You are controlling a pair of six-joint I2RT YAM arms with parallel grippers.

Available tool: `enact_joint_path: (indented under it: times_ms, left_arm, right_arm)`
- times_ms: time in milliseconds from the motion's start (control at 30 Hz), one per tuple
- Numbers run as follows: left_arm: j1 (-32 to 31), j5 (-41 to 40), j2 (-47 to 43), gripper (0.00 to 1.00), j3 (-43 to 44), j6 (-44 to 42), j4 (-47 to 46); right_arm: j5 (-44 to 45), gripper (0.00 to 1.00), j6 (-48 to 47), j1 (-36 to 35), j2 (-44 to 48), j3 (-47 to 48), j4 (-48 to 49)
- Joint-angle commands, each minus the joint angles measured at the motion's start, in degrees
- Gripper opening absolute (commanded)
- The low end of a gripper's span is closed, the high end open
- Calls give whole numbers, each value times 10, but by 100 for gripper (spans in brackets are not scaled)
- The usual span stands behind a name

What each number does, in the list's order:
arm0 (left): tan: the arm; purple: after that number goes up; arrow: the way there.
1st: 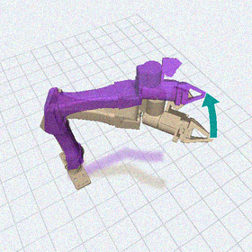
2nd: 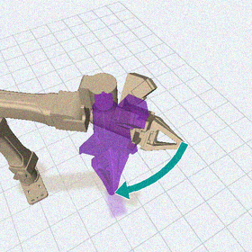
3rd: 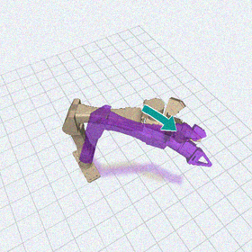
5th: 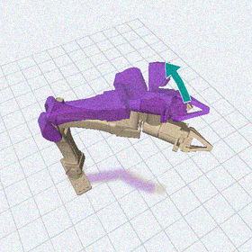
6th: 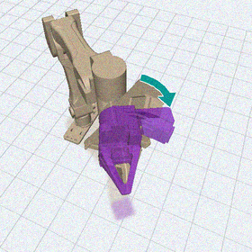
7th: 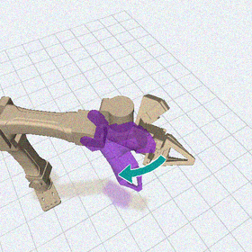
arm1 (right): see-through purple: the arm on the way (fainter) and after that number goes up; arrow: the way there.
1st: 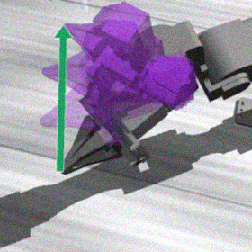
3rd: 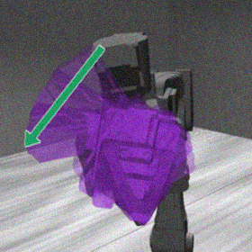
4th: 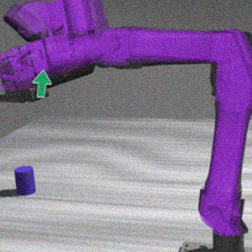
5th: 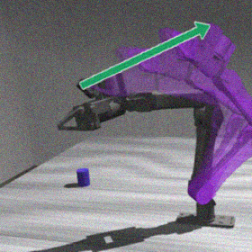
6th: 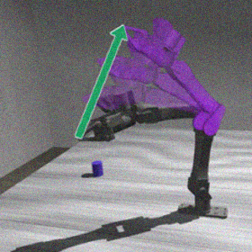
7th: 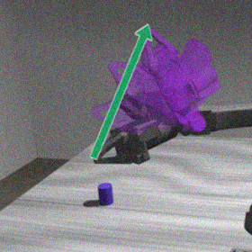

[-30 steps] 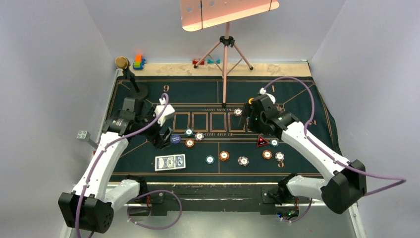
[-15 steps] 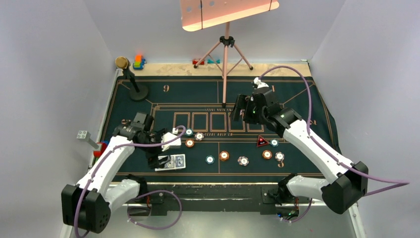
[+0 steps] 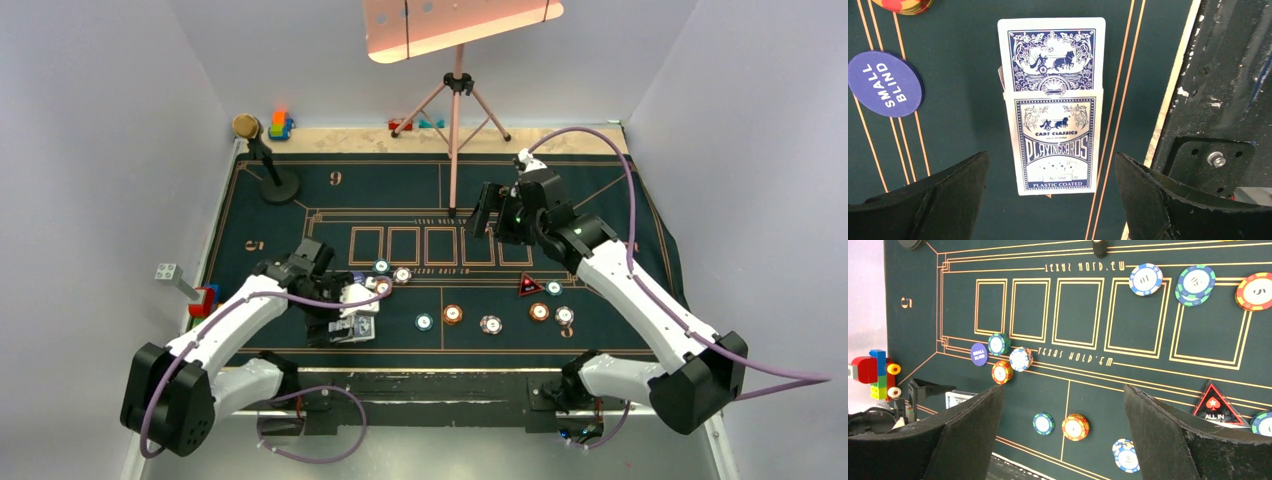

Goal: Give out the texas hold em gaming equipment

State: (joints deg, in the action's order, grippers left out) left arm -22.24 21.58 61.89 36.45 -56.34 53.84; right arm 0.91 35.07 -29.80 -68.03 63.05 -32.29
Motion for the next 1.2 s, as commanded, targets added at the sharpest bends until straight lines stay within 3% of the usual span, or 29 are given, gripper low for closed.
enact_joint_path:
  times_ms: [0, 533, 767, 867, 1033, 1167]
  left_arm:
    - [-36, -29, 21, 100, 1, 20, -38]
    - [-143, -145, 84, 100, -24, 80, -95]
    - [-152, -171, 84, 98, -35, 84, -112]
    - [-152, -166, 80, 81, -31, 87, -104]
    - [-152, -149, 54, 44, -32, 92, -94]
    - [-152, -143, 33, 33, -29, 92, -80]
  right_arm:
    - [-30, 93, -4, 13, 1, 13, 17]
    - [-79, 93, -18, 62, 3, 22, 18]
    - [-88, 93, -18, 64, 0, 21, 25]
    - [-97, 91, -18, 65, 0, 15, 32]
    - [-109, 89, -17, 64, 2, 0, 45]
    - [-125, 88, -13, 64, 3, -14, 55]
